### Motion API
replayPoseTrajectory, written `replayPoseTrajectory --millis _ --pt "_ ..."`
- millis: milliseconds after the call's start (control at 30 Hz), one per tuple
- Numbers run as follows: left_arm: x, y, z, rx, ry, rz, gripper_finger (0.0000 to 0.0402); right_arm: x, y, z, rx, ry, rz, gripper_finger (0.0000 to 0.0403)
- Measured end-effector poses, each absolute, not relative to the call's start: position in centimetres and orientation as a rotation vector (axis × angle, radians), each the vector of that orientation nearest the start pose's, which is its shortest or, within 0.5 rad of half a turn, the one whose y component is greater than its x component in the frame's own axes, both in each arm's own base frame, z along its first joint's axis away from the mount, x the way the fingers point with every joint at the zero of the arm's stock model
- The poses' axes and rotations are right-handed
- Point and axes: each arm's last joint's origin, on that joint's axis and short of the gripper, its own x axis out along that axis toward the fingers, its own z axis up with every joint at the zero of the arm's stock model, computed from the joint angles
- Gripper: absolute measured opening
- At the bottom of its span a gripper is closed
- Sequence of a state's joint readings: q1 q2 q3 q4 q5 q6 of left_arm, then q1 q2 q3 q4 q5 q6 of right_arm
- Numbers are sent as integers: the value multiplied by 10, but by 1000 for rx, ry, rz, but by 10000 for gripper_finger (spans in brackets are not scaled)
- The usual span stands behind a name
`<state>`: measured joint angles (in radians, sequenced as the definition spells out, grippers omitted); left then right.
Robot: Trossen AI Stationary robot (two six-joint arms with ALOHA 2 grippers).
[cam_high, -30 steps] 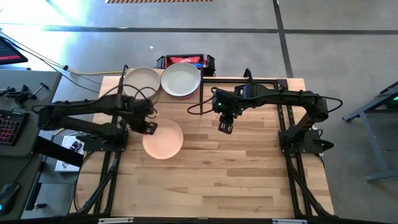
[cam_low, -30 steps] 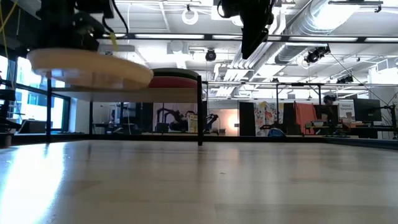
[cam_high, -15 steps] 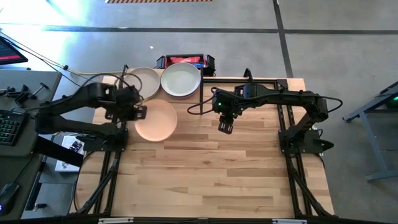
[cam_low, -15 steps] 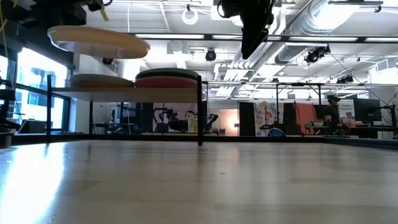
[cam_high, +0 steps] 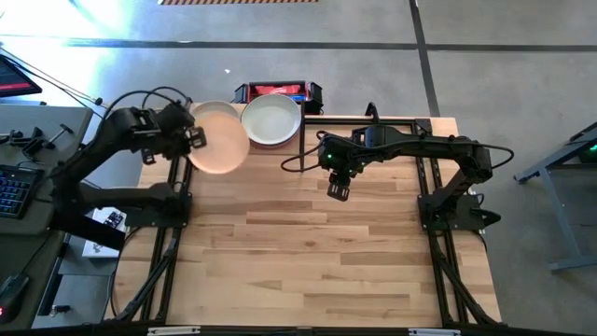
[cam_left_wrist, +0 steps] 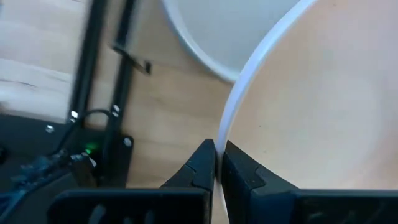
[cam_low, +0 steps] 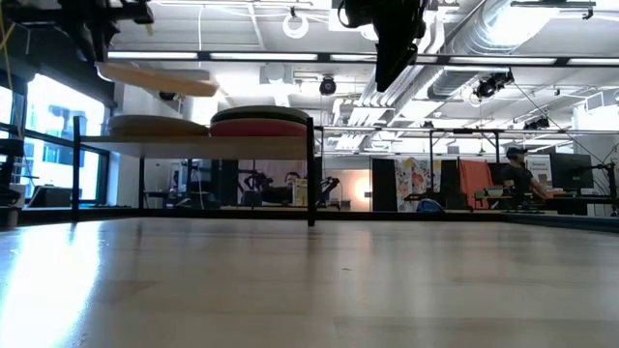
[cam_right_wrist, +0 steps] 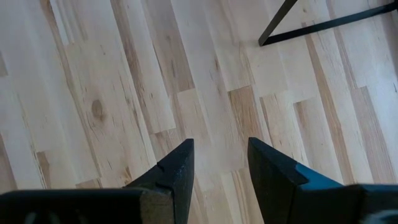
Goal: Place and stack plates onto a shelf
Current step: Stack the light orange plate on top of the light brown plate on the shelf
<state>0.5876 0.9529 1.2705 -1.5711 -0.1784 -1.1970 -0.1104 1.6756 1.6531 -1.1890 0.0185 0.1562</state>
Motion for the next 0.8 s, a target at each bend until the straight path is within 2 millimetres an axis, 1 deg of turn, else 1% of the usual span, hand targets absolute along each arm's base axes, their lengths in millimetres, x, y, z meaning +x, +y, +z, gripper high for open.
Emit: replayPoseTrajectory --millis 100,200,367,467,567,800 --pt "84 74 361 -1276 631 1473 7 326 -37 330 192 1200 -207 128" --pt "79 81 361 -1337 551 1546 7 326 -37 330 192 1201 -207 128" --pt "77 91 362 -1417 411 1607 7 326 -34 330 187 1201 -200 128" --pt "80 99 362 -1434 367 1630 7 327 -29 330 178 1202 -187 128" --pt "83 109 359 -1437 371 1667 7 328 -24 329 169 1204 -173 128" --pt "95 132 346 -1405 496 1705 7 330 -18 325 134 1221 -190 128"
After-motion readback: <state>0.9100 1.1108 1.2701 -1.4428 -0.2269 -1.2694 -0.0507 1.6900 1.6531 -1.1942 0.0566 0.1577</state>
